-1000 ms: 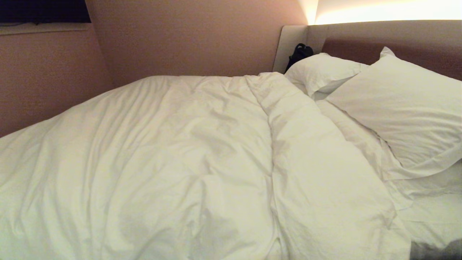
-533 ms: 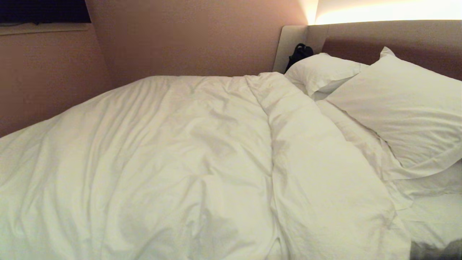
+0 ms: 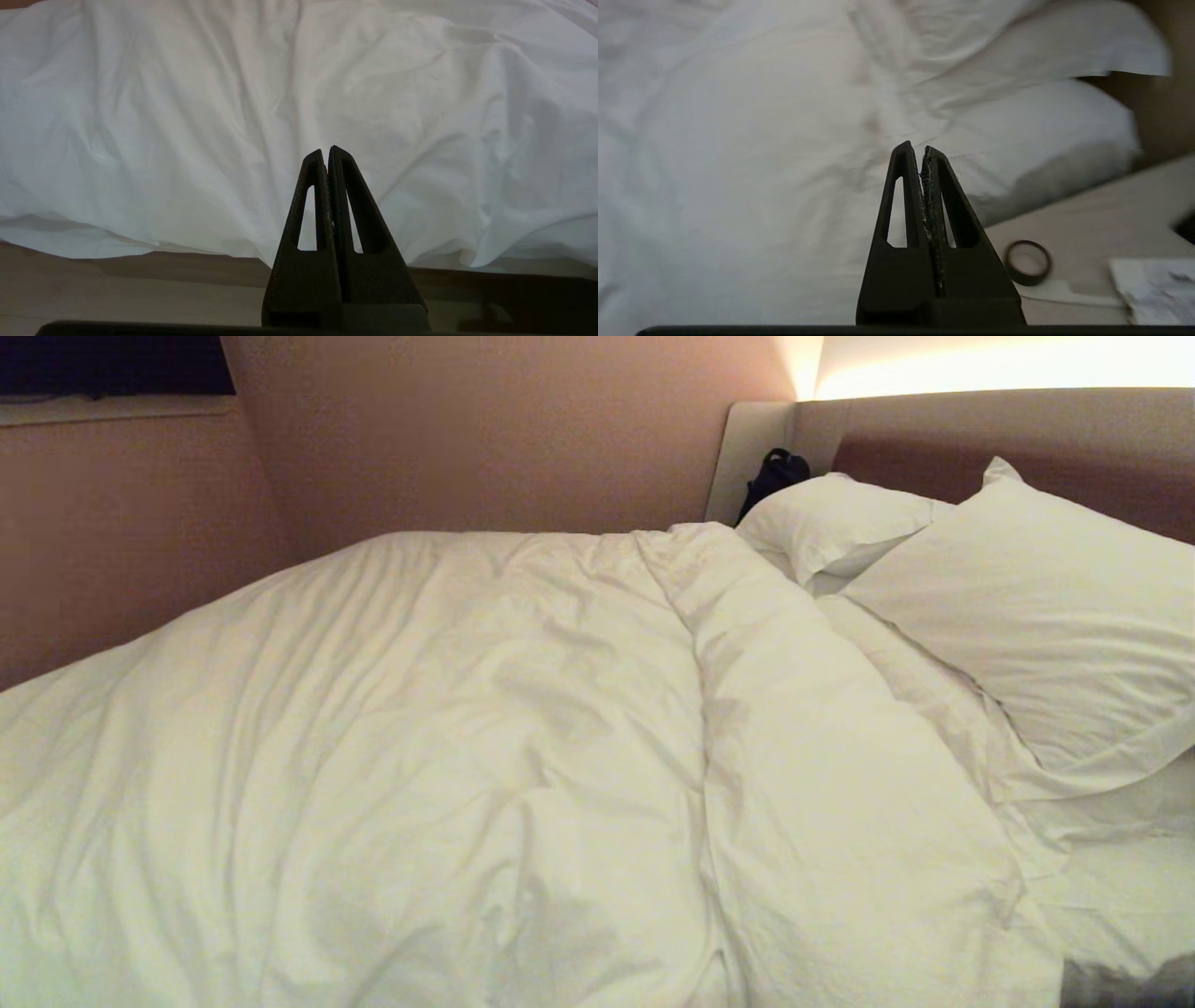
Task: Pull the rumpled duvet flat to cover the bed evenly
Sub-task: Flatten the corners of the folded blanket
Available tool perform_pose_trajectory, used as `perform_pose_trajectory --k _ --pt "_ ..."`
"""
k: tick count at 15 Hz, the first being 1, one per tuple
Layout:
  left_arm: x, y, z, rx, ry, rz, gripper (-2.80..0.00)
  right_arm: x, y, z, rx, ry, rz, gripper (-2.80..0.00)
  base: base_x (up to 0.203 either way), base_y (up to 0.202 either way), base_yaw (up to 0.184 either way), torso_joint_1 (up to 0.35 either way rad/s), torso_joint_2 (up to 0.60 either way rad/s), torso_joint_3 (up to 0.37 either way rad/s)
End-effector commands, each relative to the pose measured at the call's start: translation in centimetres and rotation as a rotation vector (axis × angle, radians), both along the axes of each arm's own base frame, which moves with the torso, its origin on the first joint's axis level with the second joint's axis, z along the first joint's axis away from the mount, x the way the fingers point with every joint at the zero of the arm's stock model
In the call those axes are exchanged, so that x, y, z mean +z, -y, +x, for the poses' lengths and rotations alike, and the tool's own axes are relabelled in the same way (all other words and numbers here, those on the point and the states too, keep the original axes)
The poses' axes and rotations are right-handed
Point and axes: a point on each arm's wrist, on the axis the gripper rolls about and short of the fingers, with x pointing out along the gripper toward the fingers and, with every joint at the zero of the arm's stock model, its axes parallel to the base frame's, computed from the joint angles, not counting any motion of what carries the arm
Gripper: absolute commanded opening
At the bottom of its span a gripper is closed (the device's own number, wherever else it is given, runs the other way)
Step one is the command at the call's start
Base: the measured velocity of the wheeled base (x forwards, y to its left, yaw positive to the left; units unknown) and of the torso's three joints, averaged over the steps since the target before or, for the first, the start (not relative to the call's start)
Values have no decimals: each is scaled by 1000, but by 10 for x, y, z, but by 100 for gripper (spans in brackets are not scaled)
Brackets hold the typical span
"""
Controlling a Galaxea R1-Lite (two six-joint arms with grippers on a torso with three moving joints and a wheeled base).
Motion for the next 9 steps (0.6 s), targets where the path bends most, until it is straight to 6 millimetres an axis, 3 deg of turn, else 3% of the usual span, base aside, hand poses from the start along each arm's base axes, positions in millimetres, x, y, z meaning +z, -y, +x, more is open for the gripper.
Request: perform_pose_trajectory --k 1,6,9 --pt "0 0 0 1 0 0 -280 -5 -1 2 -20 -12 2 -280 0 0 0 0 0 0" --pt "0 0 0 1 1 -1 -280 -28 -3 -28 73 109 -88 -280 0 0 0 0 0 0" --pt "0 0 0 1 0 -1 -280 -34 -4 -32 83 134 -115 -280 0 0 0 0 0 0"
